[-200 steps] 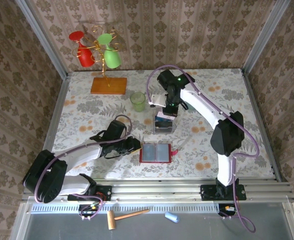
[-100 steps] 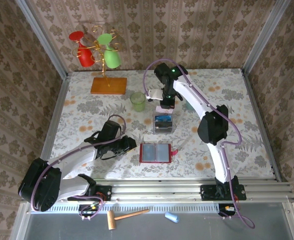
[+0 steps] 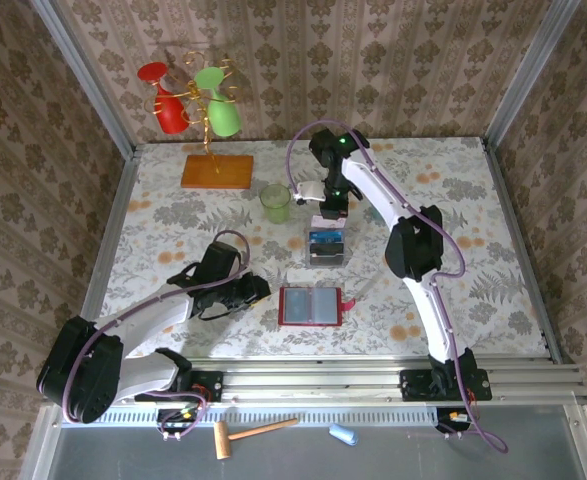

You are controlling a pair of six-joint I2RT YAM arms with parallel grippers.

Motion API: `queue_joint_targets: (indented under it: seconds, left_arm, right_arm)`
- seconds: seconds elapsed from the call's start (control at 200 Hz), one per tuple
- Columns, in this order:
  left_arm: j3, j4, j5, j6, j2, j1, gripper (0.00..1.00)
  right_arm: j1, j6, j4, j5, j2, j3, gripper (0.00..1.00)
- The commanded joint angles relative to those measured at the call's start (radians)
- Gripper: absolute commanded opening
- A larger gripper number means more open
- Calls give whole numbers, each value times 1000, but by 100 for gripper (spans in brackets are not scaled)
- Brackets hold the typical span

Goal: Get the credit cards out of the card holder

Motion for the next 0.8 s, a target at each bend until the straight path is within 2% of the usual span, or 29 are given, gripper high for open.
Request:
queue_joint_targets:
  seconds: [0.0, 0.175, 0.315, 0.53, 0.645, 0.795]
  left_arm:
    - [-11, -24, -10, -3, -11, 9, 25]
    - [-12, -30, -9, -2, -12, 13, 25]
    - [-11, -27, -9, -4, -12, 13, 25]
    - [-2, -14, -1, 2, 6, 14, 26]
    - [10, 5, 11, 10, 34, 14, 26]
    - [30, 25, 35, 25, 76, 14, 26]
  right_arm:
    - [-4, -30, -93, -46, 39, 23, 0]
    - [-6, -19, -108, -69, 70, 24, 0]
    - [-6, 9, -80, -51, 63, 24, 19]
    - [-6, 60, 4, 18, -34, 13, 27]
    - [-6, 85, 87, 73, -119, -54, 29]
    - [-4, 105, 263, 159, -242, -243, 30]
